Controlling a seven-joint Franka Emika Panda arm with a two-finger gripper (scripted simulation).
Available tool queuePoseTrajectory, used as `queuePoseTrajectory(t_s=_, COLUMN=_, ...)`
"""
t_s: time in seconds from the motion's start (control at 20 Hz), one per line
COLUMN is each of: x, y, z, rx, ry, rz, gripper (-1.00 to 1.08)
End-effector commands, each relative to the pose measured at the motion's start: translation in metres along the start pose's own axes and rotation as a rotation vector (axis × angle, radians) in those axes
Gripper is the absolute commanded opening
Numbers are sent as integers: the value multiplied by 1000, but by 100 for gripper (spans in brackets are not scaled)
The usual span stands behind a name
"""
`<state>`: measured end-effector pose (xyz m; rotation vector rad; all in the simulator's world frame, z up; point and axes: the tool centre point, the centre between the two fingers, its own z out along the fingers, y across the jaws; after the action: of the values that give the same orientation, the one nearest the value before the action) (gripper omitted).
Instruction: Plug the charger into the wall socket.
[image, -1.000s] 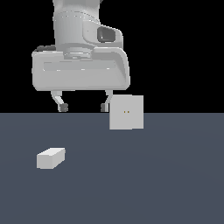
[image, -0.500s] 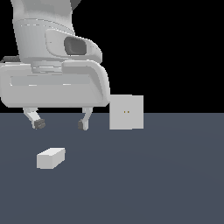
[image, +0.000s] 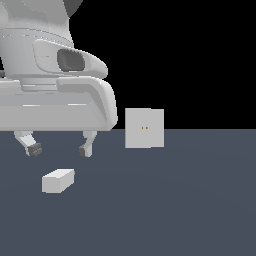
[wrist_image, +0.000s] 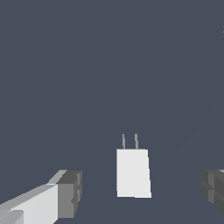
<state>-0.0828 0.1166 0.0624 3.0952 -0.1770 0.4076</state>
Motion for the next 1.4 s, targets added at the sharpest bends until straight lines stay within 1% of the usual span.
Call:
queuePoseTrajectory(t_s=0.0, x=0, y=0, z=0, rx=0, ry=0, rz=0, gripper=100)
queuePoseTrajectory(t_s=0.3, x=-3, y=0, z=9, rx=0, ry=0, rz=0, gripper=100)
queuePoseTrajectory(t_s=0.75, x=-12, y=0, z=43, rx=-1, ry=1, rz=1, gripper=100)
queuePoseTrajectory(t_s=1.0, x=-14, y=0, z=49, rx=-1, ry=1, rz=1, gripper=100)
queuePoseTrajectory(t_s=1.05, x=-14, y=0, z=49, rx=-1, ry=1, rz=1, gripper=-100)
queuePoseTrajectory(t_s=1.35, x=-14, y=0, z=49, rx=-1, ry=1, rz=1, gripper=-100)
